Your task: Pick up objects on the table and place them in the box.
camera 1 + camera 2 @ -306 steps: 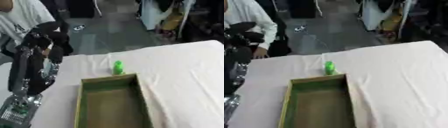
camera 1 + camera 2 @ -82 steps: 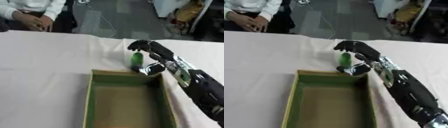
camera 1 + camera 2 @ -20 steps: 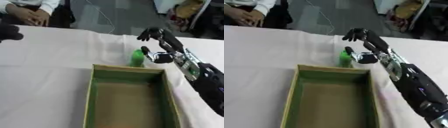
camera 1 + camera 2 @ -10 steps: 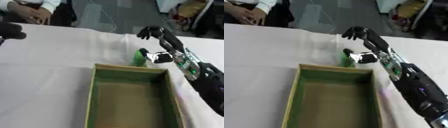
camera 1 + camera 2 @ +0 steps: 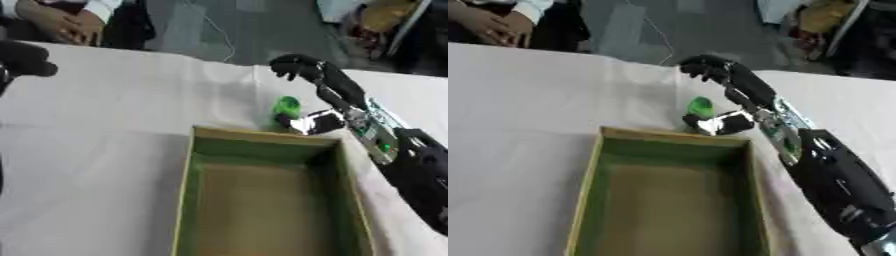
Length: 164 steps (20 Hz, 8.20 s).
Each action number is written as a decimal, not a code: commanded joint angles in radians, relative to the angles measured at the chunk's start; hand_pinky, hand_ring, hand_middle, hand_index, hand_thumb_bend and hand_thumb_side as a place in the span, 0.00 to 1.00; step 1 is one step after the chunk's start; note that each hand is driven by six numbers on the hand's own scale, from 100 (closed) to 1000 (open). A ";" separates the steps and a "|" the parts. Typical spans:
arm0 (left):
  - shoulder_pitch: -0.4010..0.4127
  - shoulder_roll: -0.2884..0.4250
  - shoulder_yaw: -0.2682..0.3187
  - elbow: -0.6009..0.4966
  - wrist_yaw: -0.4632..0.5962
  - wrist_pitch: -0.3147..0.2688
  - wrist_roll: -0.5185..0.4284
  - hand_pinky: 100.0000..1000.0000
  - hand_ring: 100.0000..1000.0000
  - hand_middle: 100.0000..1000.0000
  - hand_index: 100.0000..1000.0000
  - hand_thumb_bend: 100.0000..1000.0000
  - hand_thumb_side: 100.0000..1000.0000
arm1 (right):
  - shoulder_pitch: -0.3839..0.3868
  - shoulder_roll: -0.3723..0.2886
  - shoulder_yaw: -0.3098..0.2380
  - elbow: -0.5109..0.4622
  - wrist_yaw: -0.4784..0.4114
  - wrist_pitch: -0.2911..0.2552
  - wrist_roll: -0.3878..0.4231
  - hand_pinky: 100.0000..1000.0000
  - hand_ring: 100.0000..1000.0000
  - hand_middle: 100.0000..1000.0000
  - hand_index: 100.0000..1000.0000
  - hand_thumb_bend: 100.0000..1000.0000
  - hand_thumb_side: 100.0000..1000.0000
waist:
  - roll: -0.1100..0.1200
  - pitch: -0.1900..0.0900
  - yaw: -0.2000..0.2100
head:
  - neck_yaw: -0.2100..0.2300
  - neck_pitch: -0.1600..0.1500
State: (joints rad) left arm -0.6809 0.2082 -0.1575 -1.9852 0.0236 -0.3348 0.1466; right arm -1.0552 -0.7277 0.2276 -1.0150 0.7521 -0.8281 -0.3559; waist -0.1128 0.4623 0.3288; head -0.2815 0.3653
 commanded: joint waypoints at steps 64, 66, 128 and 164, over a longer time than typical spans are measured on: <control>-0.027 0.008 -0.002 -0.015 0.034 -0.005 -0.022 0.60 0.58 0.75 0.80 0.24 0.65 | 0.038 -0.049 0.002 -0.078 -0.498 -0.034 0.299 0.00 0.00 0.00 0.01 0.23 0.09 | 0.018 -0.003 -0.047 | 0.009 -0.027; -0.022 0.013 -0.002 -0.015 0.034 -0.005 -0.022 0.60 0.58 0.75 0.80 0.24 0.64 | 0.034 -0.055 0.001 -0.090 -0.512 -0.031 0.303 0.00 0.00 0.00 0.01 0.23 0.09 | 0.019 -0.010 -0.055 | 0.009 -0.024; 0.066 0.179 0.015 -0.015 0.075 -0.036 -0.013 0.63 0.61 0.75 0.79 0.30 0.55 | 0.109 0.017 0.188 -0.622 -0.982 0.303 0.563 0.00 0.00 0.00 0.01 0.24 0.11 | 0.141 -0.256 -0.148 | 0.003 0.159; 0.061 0.166 0.021 -0.015 0.065 -0.047 -0.023 0.63 0.61 0.75 0.79 0.31 0.55 | 0.125 0.049 0.259 -0.764 -1.084 0.135 0.850 0.79 0.88 0.93 1.00 0.00 0.97 | 0.140 -0.251 -0.142 | -0.038 0.145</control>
State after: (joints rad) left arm -0.6055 0.3609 -0.1445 -1.9852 0.0915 -0.3807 0.1234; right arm -0.9226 -0.6592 0.4963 -1.7685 -0.3364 -0.6685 0.4467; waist 0.0277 0.2265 0.1869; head -0.3137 0.5228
